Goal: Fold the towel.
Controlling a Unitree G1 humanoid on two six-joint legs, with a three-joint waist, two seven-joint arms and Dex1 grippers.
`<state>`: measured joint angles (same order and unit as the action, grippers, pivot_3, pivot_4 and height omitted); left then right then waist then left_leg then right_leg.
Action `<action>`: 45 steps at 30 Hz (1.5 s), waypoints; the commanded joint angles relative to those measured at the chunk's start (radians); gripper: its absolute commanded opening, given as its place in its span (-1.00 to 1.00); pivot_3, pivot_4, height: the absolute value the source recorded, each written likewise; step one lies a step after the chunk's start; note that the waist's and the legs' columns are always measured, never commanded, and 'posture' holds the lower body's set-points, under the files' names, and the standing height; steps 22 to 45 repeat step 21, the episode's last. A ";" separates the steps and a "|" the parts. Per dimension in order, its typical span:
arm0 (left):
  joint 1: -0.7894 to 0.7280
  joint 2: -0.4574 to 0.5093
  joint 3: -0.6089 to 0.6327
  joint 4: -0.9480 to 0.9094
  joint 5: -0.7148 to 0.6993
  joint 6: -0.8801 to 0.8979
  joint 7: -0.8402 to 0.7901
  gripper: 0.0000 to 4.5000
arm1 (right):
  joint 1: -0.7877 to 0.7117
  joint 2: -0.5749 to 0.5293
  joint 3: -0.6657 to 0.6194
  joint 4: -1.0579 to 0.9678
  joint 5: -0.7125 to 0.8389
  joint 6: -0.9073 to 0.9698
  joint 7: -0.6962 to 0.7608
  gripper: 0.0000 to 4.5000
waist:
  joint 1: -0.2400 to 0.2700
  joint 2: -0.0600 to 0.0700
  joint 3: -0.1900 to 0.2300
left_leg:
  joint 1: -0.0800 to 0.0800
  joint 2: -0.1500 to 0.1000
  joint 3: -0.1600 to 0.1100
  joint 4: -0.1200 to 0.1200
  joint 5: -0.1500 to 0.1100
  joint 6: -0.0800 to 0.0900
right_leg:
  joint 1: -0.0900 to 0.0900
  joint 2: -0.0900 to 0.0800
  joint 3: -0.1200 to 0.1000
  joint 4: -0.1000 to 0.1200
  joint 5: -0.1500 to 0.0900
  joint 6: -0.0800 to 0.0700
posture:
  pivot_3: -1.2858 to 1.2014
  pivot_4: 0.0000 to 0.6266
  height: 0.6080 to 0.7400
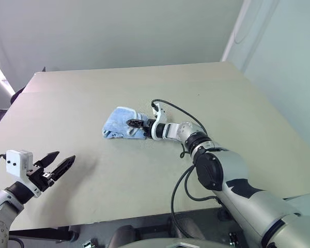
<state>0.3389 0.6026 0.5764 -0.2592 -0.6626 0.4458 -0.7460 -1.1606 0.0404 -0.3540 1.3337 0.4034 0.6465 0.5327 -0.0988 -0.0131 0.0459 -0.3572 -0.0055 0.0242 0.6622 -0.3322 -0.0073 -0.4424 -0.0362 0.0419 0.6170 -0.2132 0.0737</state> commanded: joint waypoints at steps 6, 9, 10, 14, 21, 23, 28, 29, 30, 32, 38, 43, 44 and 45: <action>-0.059 0.022 -0.012 -0.022 0.008 -0.013 -0.005 0.60 | 0.126 -0.150 0.296 -0.508 -0.129 -0.082 0.445 0.99 | 0.001 0.000 -0.001 | 0.000 0.000 0.000 0.001 0.000 0.000 | 0.000 0.001 0.000 0.001 0.000 0.001 | 0.03 -1.00 1.00; -0.071 0.024 -0.029 -0.017 0.023 -0.017 -0.009 0.60 | 0.375 -0.226 0.386 -0.933 -0.163 -0.326 0.507 0.99 | 0.005 0.000 -0.002 | 0.000 0.001 -0.002 0.000 0.000 0.000 | 0.001 0.003 -0.002 -0.002 0.000 0.002 | 0.03 -1.00 1.00; -0.077 0.023 -0.034 -0.014 0.025 -0.017 -0.010 0.60 | 0.440 -0.238 0.372 -1.021 -0.121 -0.347 0.540 0.99 | 0.006 0.000 -0.002 | 0.000 0.001 -0.002 0.000 0.000 0.000 | 0.001 0.003 -0.002 -0.001 0.000 0.002 | 0.03 -1.00 1.00; -0.100 0.021 -0.063 0.024 0.052 -0.036 -0.019 0.60 | 0.620 -0.356 0.385 -1.193 -0.052 -0.323 0.670 0.99 | 0.005 0.001 -0.001 | 0.001 0.000 0.000 0.002 0.000 0.000 | 0.002 0.003 0.000 0.002 0.000 0.002 | 0.03 -1.00 1.00; -0.144 0.015 -0.100 0.027 0.053 -0.030 -0.020 0.60 | 0.733 -0.501 0.443 -1.276 0.012 -0.160 0.753 0.99 | 0.006 0.000 0.000 | 0.019 0.003 0.000 0.004 0.000 0.001 | 0.019 0.008 0.000 0.001 -0.003 -0.002 | 0.03 -1.00 1.00; -0.144 0.015 -0.100 0.027 0.053 -0.030 -0.020 0.60 | 0.733 -0.501 0.443 -1.276 0.012 -0.160 0.753 0.99 | 0.006 0.000 0.000 | 0.019 0.003 0.000 0.004 0.000 0.001 | 0.019 0.008 0.000 0.001 -0.003 -0.002 | 0.03 -1.00 1.00; -0.144 0.015 -0.100 0.027 0.053 -0.030 -0.020 0.60 | 0.733 -0.501 0.443 -1.276 0.012 -0.160 0.753 0.99 | 0.006 0.000 0.000 | 0.019 0.003 0.000 0.004 0.000 0.001 | 0.019 0.008 0.000 0.001 -0.003 -0.002 | 0.03 -1.00 1.00; -0.144 0.015 -0.100 0.027 0.053 -0.030 -0.020 0.60 | 0.733 -0.501 0.443 -1.276 0.012 -0.160 0.753 0.99 | 0.006 0.000 0.000 | 0.019 0.003 0.000 0.004 0.000 0.001 | 0.019 0.008 0.000 0.001 -0.003 -0.002 | 0.03 -1.00 1.00; -0.144 0.015 -0.100 0.027 0.053 -0.030 -0.020 0.60 | 0.733 -0.501 0.443 -1.276 0.012 -0.160 0.753 0.99 | 0.006 0.000 0.000 | 0.019 0.003 0.000 0.004 0.000 0.001 | 0.019 0.008 0.000 0.001 -0.003 -0.002 | 0.03 -1.00 1.00; -0.144 0.015 -0.100 0.027 0.053 -0.030 -0.020 0.60 | 0.733 -0.501 0.443 -1.276 0.012 -0.160 0.753 0.99 | 0.006 0.000 0.000 | 0.019 0.003 0.000 0.004 0.000 0.001 | 0.019 0.008 0.000 0.001 -0.003 -0.002 | 0.03 -1.00 1.00; -0.144 0.015 -0.100 0.027 0.053 -0.030 -0.020 0.60 | 0.733 -0.501 0.443 -1.276 0.012 -0.160 0.753 0.99 | 0.006 0.000 0.000 | 0.019 0.003 0.000 0.004 0.000 0.001 | 0.019 0.008 0.000 0.001 -0.003 -0.002 | 0.03 -1.00 1.00; -0.144 0.015 -0.100 0.027 0.053 -0.030 -0.020 0.60 | 0.733 -0.501 0.443 -1.276 0.012 -0.160 0.753 0.99 | 0.006 0.000 0.000 | 0.019 0.003 0.000 0.004 0.000 0.001 | 0.019 0.008 0.000 0.001 -0.003 -0.002 | 0.03 -1.00 1.00; -0.144 0.015 -0.100 0.027 0.053 -0.030 -0.020 0.60 | 0.733 -0.501 0.443 -1.276 0.012 -0.160 0.753 0.99 | 0.006 0.000 0.000 | 0.019 0.003 0.000 0.004 0.000 0.001 | 0.019 0.008 0.000 0.001 -0.003 -0.002 | 0.03 -1.00 1.00; -0.144 0.015 -0.100 0.027 0.053 -0.030 -0.020 0.60 | 0.733 -0.501 0.443 -1.276 0.012 -0.160 0.753 0.99 | 0.006 0.000 0.000 | 0.019 0.003 0.000 0.004 0.000 0.001 | 0.019 0.008 0.000 0.001 -0.003 -0.002 | 0.03 -1.00 1.00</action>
